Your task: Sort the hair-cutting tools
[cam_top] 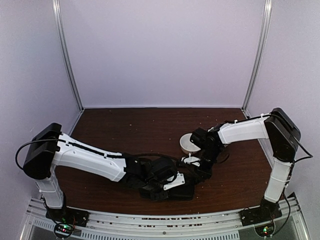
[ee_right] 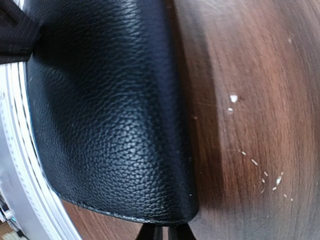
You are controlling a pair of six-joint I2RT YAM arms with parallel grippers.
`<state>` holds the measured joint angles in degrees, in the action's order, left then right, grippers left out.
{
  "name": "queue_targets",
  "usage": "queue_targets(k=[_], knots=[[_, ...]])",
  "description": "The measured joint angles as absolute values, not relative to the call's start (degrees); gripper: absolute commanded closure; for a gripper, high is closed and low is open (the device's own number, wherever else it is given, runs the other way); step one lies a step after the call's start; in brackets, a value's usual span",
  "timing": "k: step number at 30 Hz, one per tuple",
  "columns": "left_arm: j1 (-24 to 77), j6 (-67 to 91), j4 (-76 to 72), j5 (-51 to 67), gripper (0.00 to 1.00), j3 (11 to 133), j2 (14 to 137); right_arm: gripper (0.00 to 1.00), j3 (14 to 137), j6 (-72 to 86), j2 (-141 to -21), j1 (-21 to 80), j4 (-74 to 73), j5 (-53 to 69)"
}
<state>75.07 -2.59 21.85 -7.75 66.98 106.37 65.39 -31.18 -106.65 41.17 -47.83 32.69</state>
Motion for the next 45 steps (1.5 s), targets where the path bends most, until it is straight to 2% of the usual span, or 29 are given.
queue_targets(k=[5, 15, 27, 29, 32, 35, 39, 45], knots=[[75.13, -0.23, 20.78, -9.89, 0.72, 65.80, 105.36, 1.00, 65.36, -31.16, -105.86, 41.21, -47.68, 31.92], [76.75, 0.99, 22.46, -17.96, 0.69, 61.14, 99.77, 1.00, 69.78, -31.24, -103.68, 44.51, -48.16, 25.58], [80.34, 1.93, 22.37, -20.93, 0.66, 59.53, 98.96, 1.00, 89.43, -29.56, -118.08, 51.37, -51.68, 21.98], [80.49, 2.76, 21.04, -20.53, 0.64, 59.44, 98.96, 1.00, 90.76, -29.34, -119.55, 51.40, -52.10, 22.00], [81.03, 3.88, 18.90, -20.38, 0.55, 59.51, 99.33, 1.00, 90.98, -28.93, -120.44, 51.40, -52.49, 22.04], [81.36, 4.36, 17.58, -20.29, 0.53, 59.79, 100.88, 1.00, 90.98, -28.69, -120.68, 51.42, -52.88, 22.15], [81.38, 4.43, 17.93, -20.56, 0.55, 61.47, 103.88, 1.00, 90.94, -28.67, -120.68, 51.42, -52.90, 22.20], [81.38, 4.84, 19.25, -23.24, 0.71, 67.24, 109.34, 1.00, 90.08, -28.93, -120.66, 51.40, -52.62, 22.13]])
